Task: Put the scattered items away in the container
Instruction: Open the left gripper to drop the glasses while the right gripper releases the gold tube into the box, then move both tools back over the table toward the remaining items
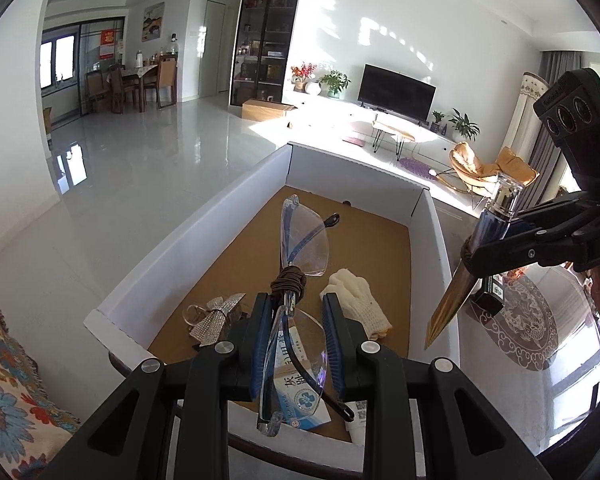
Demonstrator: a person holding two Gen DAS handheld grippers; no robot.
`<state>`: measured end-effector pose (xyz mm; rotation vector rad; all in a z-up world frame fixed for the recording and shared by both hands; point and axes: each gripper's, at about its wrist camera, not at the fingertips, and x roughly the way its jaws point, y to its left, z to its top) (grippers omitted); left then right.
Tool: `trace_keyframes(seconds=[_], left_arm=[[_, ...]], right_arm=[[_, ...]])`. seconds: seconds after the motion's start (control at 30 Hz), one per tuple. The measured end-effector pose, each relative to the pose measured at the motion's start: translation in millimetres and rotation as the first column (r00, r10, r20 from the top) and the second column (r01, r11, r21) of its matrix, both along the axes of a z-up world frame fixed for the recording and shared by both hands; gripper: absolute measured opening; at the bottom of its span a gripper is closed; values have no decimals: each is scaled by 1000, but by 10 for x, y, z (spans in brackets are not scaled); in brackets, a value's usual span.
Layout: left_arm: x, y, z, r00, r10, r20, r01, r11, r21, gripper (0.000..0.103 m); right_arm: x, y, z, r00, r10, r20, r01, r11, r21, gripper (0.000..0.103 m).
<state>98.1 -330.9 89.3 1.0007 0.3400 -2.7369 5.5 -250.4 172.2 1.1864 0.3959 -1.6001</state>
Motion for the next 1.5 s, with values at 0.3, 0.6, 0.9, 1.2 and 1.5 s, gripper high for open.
trace_keyframes(seconds=[0.3,0.6,0.9,1.2,1.5], left_arm=[[-565,-212,-415,982,84,171,-85,996,-5,70],[-348,-23,-241,992,87,87,-89,996,27,71],[-827,726,235,983,-158,-95,184,854,487,85],[-1225,2629,-239,872,-489,33,462,842,279,89],[-1368,3134,-1437,829,-481,285,470,876,110,89]], right_arm=[[-233,-444,-586,990,-125,58,121,990,71,68],[-534,331,-131,971,-232,-55,232,973,-7,77],[-1572,3248,-40,246,-873,421,968,203,-146,90],[-1285,3881,-483,540,-841,21,837,540,93,98],[-255,4183,-1808,551,-661,-509,799,594,94,100]])
